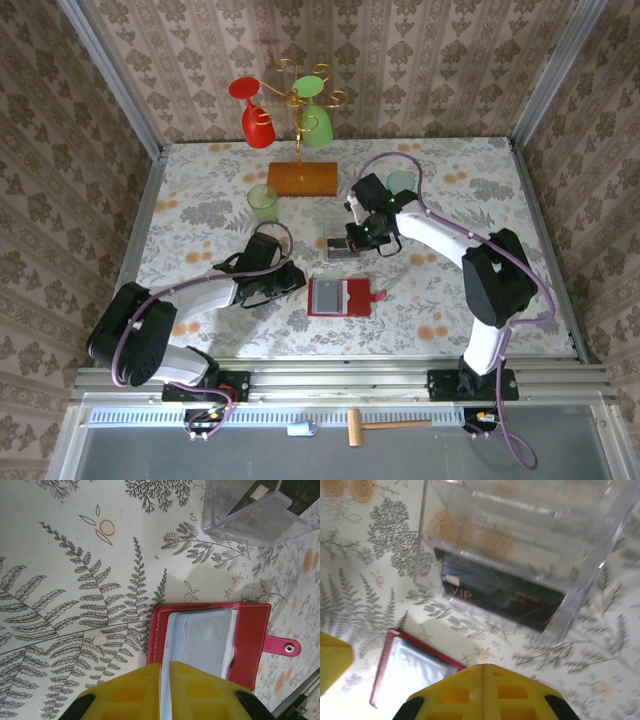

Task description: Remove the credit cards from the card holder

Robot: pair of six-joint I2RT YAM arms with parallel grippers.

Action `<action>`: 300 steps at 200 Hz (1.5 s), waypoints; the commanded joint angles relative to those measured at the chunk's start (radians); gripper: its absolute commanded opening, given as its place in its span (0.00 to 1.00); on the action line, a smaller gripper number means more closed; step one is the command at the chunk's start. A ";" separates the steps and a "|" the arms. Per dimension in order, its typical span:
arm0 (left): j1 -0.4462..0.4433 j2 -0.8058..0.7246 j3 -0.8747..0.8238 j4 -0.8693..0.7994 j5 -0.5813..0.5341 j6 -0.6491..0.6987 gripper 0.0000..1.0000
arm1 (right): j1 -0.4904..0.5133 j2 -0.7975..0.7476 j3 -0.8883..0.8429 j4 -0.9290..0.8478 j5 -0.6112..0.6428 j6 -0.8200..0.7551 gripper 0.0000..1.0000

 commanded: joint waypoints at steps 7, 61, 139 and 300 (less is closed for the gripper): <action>-0.017 0.025 0.013 0.037 0.029 -0.015 0.13 | 0.035 -0.059 -0.082 0.066 -0.101 0.218 0.02; -0.046 0.033 0.004 0.045 0.026 -0.027 0.12 | 0.099 -0.098 -0.198 0.183 -0.150 0.339 0.10; -0.082 0.049 -0.027 0.052 0.005 -0.053 0.09 | 0.118 -0.107 -0.313 0.302 -0.200 0.431 0.16; -0.091 0.070 -0.039 0.015 -0.018 -0.051 0.08 | 0.148 -0.044 -0.353 0.388 -0.252 0.498 0.20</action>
